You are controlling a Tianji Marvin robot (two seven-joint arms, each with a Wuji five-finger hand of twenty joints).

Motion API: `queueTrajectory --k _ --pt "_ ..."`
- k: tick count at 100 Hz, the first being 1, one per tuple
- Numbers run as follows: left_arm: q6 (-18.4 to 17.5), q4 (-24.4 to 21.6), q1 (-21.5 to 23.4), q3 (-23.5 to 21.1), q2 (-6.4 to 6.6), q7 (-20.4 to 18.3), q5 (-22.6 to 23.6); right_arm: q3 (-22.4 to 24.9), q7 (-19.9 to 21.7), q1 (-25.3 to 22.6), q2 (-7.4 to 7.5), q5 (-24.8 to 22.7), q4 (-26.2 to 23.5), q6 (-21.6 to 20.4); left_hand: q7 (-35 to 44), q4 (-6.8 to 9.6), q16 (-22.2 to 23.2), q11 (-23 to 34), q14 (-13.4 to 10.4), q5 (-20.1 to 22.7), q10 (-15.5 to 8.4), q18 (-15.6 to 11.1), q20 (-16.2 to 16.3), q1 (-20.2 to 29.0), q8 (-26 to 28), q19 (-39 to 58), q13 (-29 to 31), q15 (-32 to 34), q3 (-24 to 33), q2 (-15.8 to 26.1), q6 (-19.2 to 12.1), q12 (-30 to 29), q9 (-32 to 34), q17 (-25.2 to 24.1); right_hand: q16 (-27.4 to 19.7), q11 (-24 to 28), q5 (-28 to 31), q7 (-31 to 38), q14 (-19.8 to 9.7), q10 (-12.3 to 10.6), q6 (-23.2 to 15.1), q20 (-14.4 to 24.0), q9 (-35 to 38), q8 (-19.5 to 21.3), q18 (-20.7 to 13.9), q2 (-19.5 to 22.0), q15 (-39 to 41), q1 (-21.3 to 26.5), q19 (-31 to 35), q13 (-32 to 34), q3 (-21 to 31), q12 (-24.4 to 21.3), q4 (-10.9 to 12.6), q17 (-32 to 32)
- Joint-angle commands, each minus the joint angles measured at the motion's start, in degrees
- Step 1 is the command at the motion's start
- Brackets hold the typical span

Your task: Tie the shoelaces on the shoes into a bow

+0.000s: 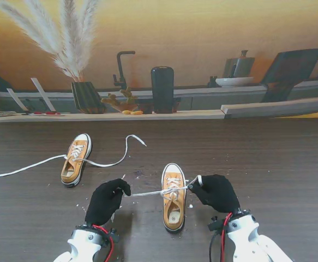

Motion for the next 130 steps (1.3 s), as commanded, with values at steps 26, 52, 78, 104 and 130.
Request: queueTrajectory --k 26,52,78,104,130 --pt "0.49 -0.65 2.46 -3.23 0.15 0.86 -0.34 0.45 -5.1 -0.88 -0.66 -3.42 1.17 3.51 0.41 2.27 2.82 13.66 -6.3 -2.11 -2.14 -6.64 -0.52 2.31 1.23 2.75 1.02 4.65 -1.6 1.96 -4.61 6.24 3.47 0.59 2.83 1.74 2.24 4.97 -0.82 1.75 2.43 0.23 3.99 1.31 1.79 -4.16 8.56 2.54 3.4 2.56 3.82 2.49 -0.12 8.29" --pt "-0.32 -0.15 2.72 -3.74 0.39 -0.71 -1.05 -0.13 -11.41 -0.67 -0.75 -8.2 2.76 6.72 -0.27 2.23 2.58 13.13 -6.24 -2.06 -1.76 -6.63 -0.6 2.38 0.98 2.44 1.0 4.32 -1.79 1.76 -4.48 5.94 3.49 0.36 5.25 1.69 4.12 9.08 -2.41 1.27 2.01 2.41 7.07 1.46 1.44 -8.82 13.4 1.89 3.87 2.75 7.34 5.1 -0.08 13.42" --pt "-0.97 0.54 2.3 -3.9 0.63 -1.88 -1.15 -1.37 -18.48 1.36 -0.38 -14.32 5.39 10.75 -1.95 2.28 1.6 11.95 -6.04 -1.74 -2.75 -6.69 -0.96 2.3 -0.06 1.81 0.97 3.72 -2.04 1.89 -4.27 4.85 3.49 0.06 9.15 3.29 5.74 15.37 -2.66 1.67 1.56 8.8 10.27 2.57 0.75 -16.0 20.37 0.63 8.29 2.89 13.05 9.86 2.63 17.05" --pt "-1.62 0.75 2.67 -4.38 0.69 -2.23 -1.22 -2.31 -21.92 2.23 0.48 -19.49 6.36 16.32 -3.34 2.25 0.55 11.02 -5.67 -1.38 -2.24 -6.57 -1.49 2.31 -1.23 1.51 0.9 3.44 -2.1 1.34 -4.12 3.8 3.41 -0.09 10.57 6.41 6.67 18.28 -3.02 1.47 1.83 10.88 10.7 2.92 -0.09 -16.92 22.43 1.58 10.32 2.96 13.58 10.38 4.27 17.71" --pt "-1.49 0.78 3.56 -5.22 0.61 -1.9 -1.36 -2.4 -23.88 1.48 0.87 -22.68 5.86 22.89 -4.45 2.22 0.01 10.82 -5.4 -0.66 -1.86 -6.47 -2.26 2.33 -2.35 1.12 1.23 3.48 -1.78 0.99 -3.41 3.5 3.83 0.32 11.71 9.32 7.14 20.13 -3.18 1.68 2.59 12.58 10.84 3.09 -0.5 -17.76 23.92 2.23 12.2 2.98 14.35 9.84 5.35 18.25"
